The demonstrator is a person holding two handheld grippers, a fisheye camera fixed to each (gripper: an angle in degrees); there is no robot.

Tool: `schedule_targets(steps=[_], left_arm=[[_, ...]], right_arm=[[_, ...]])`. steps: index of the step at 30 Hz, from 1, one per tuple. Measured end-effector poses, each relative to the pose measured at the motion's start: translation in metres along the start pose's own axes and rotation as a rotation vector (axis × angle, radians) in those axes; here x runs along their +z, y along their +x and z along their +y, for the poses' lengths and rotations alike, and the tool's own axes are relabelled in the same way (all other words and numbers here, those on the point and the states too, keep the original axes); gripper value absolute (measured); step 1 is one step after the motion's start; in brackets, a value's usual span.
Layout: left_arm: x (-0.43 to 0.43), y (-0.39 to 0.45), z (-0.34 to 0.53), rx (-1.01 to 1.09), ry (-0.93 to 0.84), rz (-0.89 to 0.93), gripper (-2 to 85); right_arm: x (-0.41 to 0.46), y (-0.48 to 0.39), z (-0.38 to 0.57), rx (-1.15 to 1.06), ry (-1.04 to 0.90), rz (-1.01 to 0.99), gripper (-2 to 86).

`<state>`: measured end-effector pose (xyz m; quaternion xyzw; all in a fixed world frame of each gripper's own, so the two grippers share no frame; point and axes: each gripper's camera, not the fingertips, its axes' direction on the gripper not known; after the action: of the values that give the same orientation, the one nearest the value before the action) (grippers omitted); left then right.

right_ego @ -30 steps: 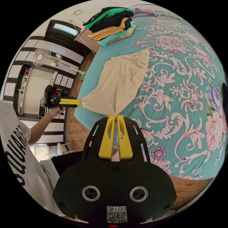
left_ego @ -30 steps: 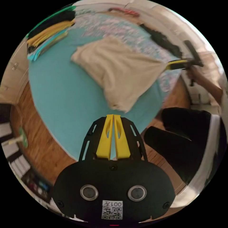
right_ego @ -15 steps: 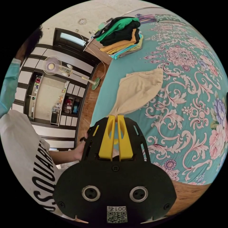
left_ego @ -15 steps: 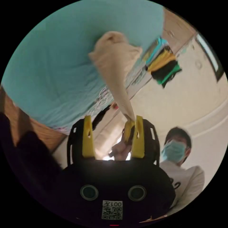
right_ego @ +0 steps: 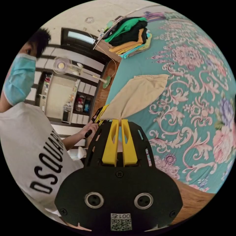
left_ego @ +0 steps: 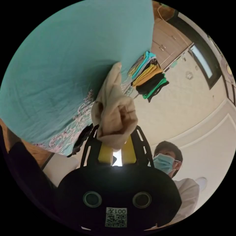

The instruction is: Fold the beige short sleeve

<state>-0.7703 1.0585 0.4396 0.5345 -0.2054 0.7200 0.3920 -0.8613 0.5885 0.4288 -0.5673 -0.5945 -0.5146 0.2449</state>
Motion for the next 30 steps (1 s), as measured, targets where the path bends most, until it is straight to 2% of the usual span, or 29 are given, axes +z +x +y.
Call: schedule_targets(steps=[2,4,6,8,11,14,17,21,24,28,30], left_arm=[[0.017,0.022,0.007,0.05,-0.052,-0.119,0.4],[0.048,0.045,0.001,0.146,-0.105,-0.155,0.2],[0.091,0.072,-0.01,0.244,-0.159,-0.117,0.1],[0.159,0.126,-0.017,0.431,-0.25,-0.061,0.0],[0.224,0.195,0.003,0.65,-0.321,-0.071,-0.1],[0.254,0.234,0.036,0.814,-0.36,-0.129,-0.2],[0.261,0.234,0.057,0.903,-0.391,-0.224,-0.2],[0.249,0.183,0.058,0.826,-0.402,-0.385,-0.2],[0.217,0.113,0.049,0.679,-0.395,-0.498,-0.3],[0.144,0.011,0.051,0.363,-0.342,-0.696,-0.3],[0.117,-0.01,0.064,0.258,-0.319,-0.692,-0.4]], right_arm=[[-0.017,0.023,0.014,0.081,0.101,-0.132,1.1],[-0.031,0.034,0.004,0.073,0.176,-0.166,1.0],[-0.052,0.038,-0.024,-0.01,0.262,-0.173,1.0],[-0.096,0.03,-0.074,-0.169,0.393,-0.163,1.0],[-0.155,-0.004,-0.12,-0.333,0.497,-0.109,1.1],[-0.193,-0.038,-0.13,-0.414,0.524,-0.033,1.2],[-0.199,-0.051,-0.116,-0.436,0.496,0.049,1.3],[-0.175,-0.027,-0.085,-0.354,0.439,0.023,1.3],[-0.133,0.016,-0.045,-0.183,0.35,-0.052,1.4],[-0.057,0.069,0.039,0.166,0.128,-0.12,1.4],[-0.043,0.071,0.07,0.253,0.07,-0.192,1.4]])
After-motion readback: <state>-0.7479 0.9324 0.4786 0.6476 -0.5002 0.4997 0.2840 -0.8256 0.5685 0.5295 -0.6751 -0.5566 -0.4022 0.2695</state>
